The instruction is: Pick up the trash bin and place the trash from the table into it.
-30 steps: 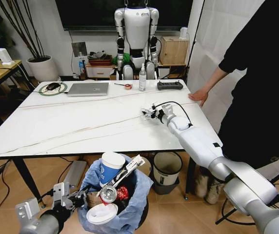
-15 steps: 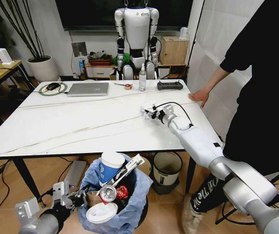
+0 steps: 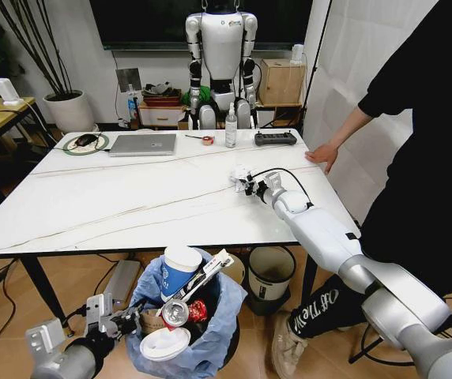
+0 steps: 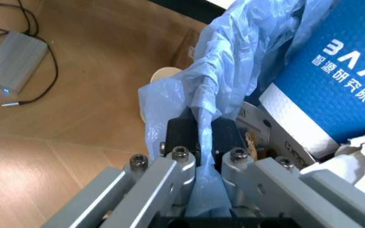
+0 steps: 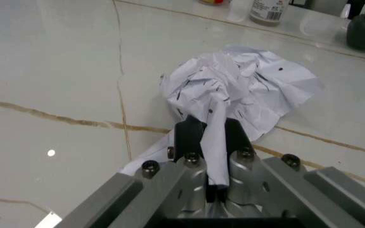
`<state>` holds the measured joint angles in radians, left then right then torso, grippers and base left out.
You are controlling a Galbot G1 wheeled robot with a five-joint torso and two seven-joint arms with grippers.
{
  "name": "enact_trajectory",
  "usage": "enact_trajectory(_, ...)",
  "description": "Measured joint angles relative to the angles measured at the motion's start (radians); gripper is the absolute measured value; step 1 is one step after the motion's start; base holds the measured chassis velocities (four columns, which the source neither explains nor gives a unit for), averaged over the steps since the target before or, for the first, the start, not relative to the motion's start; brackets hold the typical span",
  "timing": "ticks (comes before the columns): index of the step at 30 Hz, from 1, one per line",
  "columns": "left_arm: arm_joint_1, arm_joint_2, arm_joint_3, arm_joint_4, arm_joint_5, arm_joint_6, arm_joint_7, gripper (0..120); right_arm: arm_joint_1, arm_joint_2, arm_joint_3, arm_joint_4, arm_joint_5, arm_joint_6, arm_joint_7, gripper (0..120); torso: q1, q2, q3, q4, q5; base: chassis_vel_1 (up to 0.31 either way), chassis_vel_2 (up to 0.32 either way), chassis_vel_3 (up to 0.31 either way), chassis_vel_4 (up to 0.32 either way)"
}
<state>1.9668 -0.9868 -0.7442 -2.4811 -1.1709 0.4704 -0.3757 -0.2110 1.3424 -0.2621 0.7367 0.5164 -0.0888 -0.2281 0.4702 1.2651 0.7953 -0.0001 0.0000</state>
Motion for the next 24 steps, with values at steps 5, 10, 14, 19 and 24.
enact_trajectory(5,0.000,0.004,0.000,0.003,-0.003,0.000,0.000,0,0.000,-0.007,-0.002,0.006,0.019,0.030,-0.025,0,0.000,0.000,0.000,0.0001,0.0001,0.000,0.000,0.000,0.000)
enact_trajectory(10,0.000,0.007,-0.001,0.005,-0.004,0.000,0.000,0,-0.002,-0.051,-0.010,0.089,0.084,0.035,-0.049,0,0.000,0.000,0.000,0.0002,0.0000,0.000,0.000,0.000,0.000)
enact_trajectory(14,0.000,0.007,-0.001,0.006,-0.005,0.000,0.000,0,-0.014,-0.120,-0.020,0.202,0.169,0.022,-0.055,0,0.000,0.000,0.000,0.0004,0.0004,0.000,0.000,0.000,0.000)
enact_trajectory(19,-0.001,0.009,-0.001,0.013,-0.005,-0.001,-0.001,0,-0.056,-0.291,-0.011,0.402,0.328,0.023,-0.089,0,0.000,0.000,0.000,-0.0010,0.0006,0.000,0.000,0.000,0.000)
enact_trajectory(24,-0.005,0.017,-0.001,0.013,-0.010,-0.001,-0.002,0,-0.143,-0.439,0.043,0.671,0.471,0.011,-0.128,0,0.000,0.000,0.000,-0.0002,0.0004,0.000,0.000,0.000,0.000)
